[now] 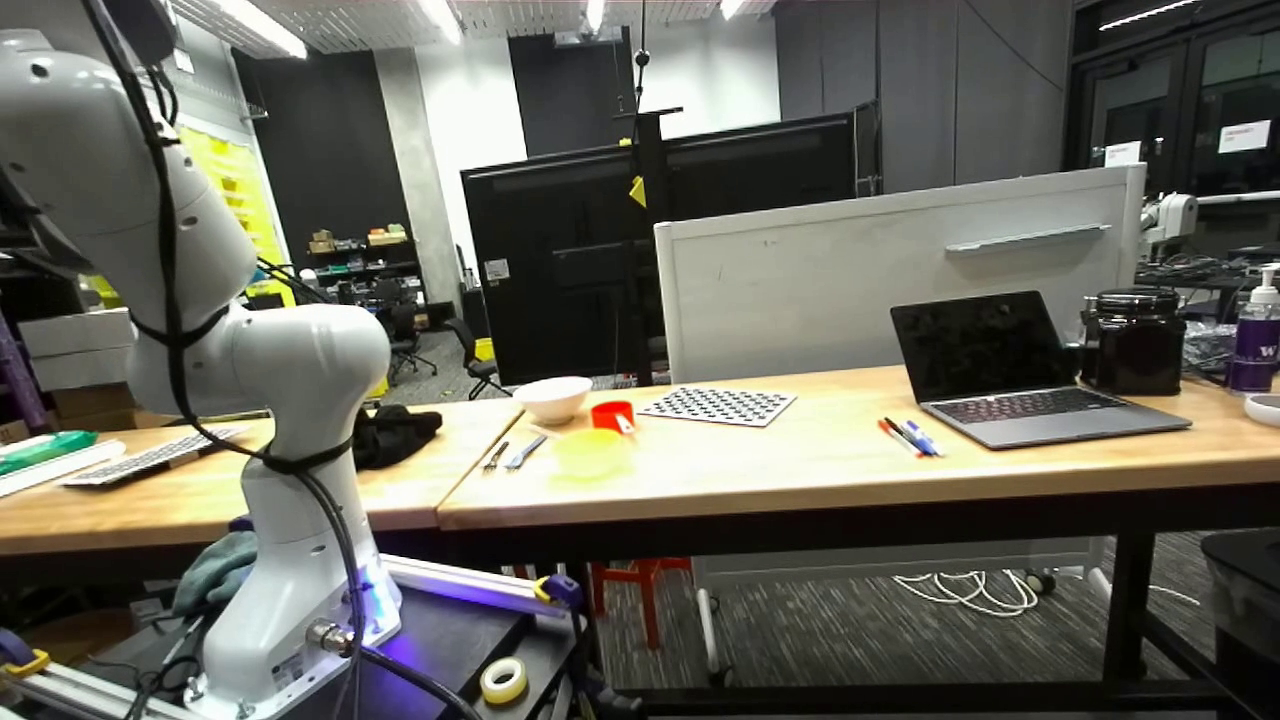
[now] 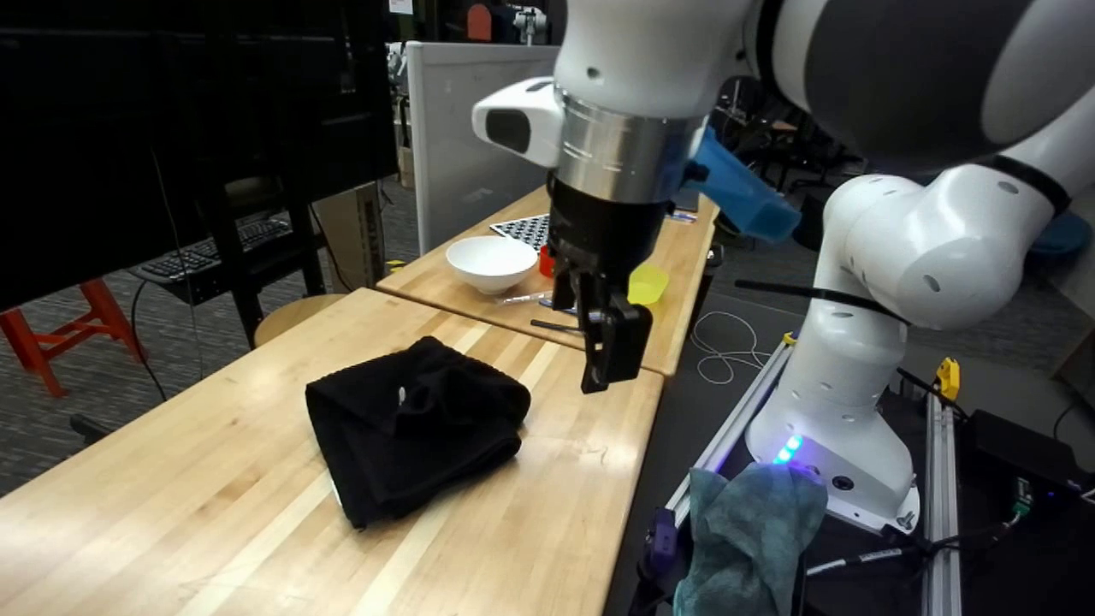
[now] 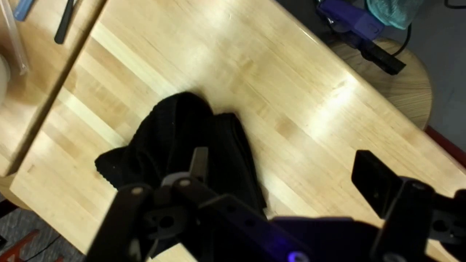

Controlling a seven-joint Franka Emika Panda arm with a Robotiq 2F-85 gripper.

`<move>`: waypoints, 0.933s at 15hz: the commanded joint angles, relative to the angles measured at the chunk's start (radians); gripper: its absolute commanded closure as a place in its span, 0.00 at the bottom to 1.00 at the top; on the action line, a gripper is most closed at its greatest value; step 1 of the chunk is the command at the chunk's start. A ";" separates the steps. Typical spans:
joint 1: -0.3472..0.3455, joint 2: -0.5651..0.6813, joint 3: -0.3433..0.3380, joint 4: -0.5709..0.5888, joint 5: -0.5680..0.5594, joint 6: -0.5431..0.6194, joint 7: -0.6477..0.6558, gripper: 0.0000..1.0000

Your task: Move the black item closer to the bowl

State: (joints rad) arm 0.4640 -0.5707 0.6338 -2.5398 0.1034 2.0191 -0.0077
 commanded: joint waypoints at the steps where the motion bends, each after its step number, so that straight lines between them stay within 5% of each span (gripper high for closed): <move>1: -0.028 0.244 0.007 0.202 -0.023 -0.037 -0.093 0.00; 7: -0.110 0.603 0.099 0.509 -0.159 -0.125 -0.124 0.00; 14: -0.034 0.871 -0.055 0.857 -0.337 -0.341 -0.208 0.00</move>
State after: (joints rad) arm 0.3989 0.2142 0.6386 -1.8241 -0.2017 1.7750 -0.1629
